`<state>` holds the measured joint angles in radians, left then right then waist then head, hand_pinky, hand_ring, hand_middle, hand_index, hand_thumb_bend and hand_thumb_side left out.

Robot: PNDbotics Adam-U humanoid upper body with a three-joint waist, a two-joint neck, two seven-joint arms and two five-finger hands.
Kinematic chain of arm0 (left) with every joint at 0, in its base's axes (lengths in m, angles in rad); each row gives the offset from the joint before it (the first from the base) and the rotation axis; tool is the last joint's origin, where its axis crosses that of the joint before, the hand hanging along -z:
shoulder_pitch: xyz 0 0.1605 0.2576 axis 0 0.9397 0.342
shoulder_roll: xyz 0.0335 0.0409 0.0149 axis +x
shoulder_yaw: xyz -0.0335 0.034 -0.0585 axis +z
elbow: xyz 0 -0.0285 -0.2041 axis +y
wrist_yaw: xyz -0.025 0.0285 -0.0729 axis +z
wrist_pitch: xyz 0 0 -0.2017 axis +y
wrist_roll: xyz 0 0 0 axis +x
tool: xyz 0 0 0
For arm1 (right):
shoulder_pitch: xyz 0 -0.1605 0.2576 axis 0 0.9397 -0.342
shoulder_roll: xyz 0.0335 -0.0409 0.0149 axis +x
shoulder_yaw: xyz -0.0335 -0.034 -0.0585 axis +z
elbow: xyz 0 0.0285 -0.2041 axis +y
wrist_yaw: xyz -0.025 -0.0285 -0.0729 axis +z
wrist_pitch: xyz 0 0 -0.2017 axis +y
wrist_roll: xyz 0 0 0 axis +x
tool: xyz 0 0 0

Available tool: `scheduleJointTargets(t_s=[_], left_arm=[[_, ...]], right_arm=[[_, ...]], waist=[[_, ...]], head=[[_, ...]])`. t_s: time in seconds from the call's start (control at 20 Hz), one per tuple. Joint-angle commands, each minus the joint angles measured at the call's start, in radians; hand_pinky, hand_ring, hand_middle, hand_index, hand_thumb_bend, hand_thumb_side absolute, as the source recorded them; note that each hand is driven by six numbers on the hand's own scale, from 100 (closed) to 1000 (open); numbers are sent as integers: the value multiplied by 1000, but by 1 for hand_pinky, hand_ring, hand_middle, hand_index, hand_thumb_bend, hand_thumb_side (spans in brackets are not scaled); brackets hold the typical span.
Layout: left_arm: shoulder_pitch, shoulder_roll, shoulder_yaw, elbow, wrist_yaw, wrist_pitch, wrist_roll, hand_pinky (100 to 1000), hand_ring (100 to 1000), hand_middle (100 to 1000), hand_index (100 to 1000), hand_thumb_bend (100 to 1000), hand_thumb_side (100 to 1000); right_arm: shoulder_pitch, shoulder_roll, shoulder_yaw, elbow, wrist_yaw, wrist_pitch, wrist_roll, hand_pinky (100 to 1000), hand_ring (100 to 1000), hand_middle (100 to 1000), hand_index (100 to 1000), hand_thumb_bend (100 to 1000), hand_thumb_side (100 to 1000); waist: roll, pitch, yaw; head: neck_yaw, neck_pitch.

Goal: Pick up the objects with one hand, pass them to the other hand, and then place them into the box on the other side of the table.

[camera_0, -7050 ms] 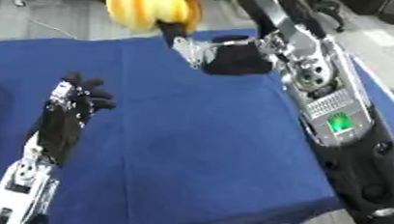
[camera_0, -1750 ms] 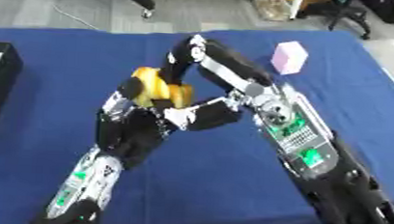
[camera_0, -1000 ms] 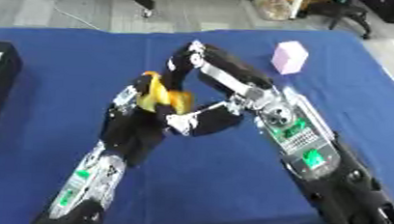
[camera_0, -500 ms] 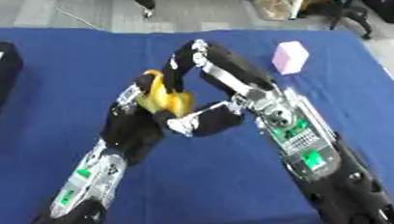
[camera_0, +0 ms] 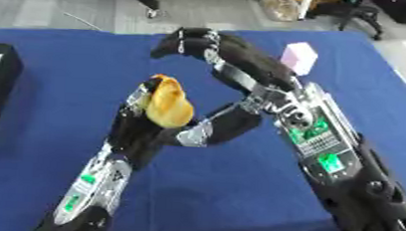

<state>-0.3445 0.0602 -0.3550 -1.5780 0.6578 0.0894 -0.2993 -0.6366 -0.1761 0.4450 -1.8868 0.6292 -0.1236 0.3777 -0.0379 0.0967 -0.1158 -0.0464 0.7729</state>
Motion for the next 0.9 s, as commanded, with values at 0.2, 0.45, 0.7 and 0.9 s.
scheduleJointTargets(t_s=[0.2,0.45,0.7,0.9], left_arm=[[-11,-5,12,4,-19,-6,13,675,307,219,467,100,689],[-4,-5,28,18,-26,-14,25,677,306,219,467,100,691],[3,11,64,28,-48,-30,64,686,303,216,465,100,698],[7,45,111,15,-77,-48,112,699,296,209,463,100,701]], right_arm=[[-26,-24,-52,-100,25,-24,26,810,855,829,883,627,439],[-44,-33,-95,-113,38,-30,-22,812,846,822,885,615,469],[-58,-50,-148,-113,48,-34,-104,810,833,809,879,596,485],[-55,-68,-181,-113,56,-28,-158,805,823,794,869,594,504]], waist=[[1,-13,-3],[1,-16,-4],[3,-19,-6],[5,-23,-10]], head=[[3,-3],[7,-3],[28,-3],[72,-3]])
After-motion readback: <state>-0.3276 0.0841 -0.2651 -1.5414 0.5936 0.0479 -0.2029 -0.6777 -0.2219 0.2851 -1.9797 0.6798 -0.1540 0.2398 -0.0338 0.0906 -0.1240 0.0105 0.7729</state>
